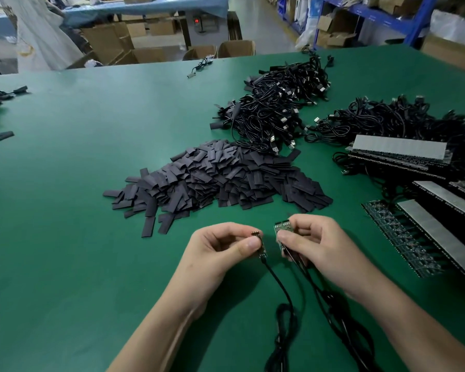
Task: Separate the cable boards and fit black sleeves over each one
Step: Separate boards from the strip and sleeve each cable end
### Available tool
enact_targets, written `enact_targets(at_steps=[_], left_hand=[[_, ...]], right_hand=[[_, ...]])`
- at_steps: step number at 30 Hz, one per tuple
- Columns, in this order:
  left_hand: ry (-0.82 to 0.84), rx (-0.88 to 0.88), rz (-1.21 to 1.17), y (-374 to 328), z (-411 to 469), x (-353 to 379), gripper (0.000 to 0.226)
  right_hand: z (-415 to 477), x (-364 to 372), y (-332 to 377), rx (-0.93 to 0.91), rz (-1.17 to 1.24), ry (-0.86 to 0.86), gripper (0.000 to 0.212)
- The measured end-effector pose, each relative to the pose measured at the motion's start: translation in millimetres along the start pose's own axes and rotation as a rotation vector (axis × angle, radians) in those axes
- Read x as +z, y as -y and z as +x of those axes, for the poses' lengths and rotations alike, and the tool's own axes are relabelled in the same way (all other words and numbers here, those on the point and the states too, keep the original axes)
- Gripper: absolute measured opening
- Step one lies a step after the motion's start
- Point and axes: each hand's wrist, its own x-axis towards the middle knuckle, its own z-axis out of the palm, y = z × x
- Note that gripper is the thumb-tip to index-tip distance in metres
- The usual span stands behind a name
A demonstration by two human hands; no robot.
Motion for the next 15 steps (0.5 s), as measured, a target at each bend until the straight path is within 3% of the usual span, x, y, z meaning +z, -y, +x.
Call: enact_targets(at_steps=[4,6,9,13,15], left_hand=[[-0.040,0.085,0.043,-2.4,0.7,-4.3,0.011],[-0.081,0.121,0.060,-1.9,1.9,-3.5,0.011],[-0.136,0.164,0.055,0.9,5.3,-2.0,0.013],[-0.113,0.193,0.099,3.3,8.0,-3.4,0.015],[-0.215,0.251,0.325,5.9,11.8,-11.2,0.011]], right_hand=[[-6.3,8.5,1.6,-0.202,-0.459,-0.158,0.023],[-5.4,11.4,4.4,-0.257,-0.525,-0.212,0.038],[-6.9,15.7,7.4,-0.307,-0.412,-0.114,0.038],[-9.1,26.7,6.4,-0.216,-0.250,0.028,0.015],[-8.3,23.5,8.2,-0.165,-0.055,0.107,0.016]])
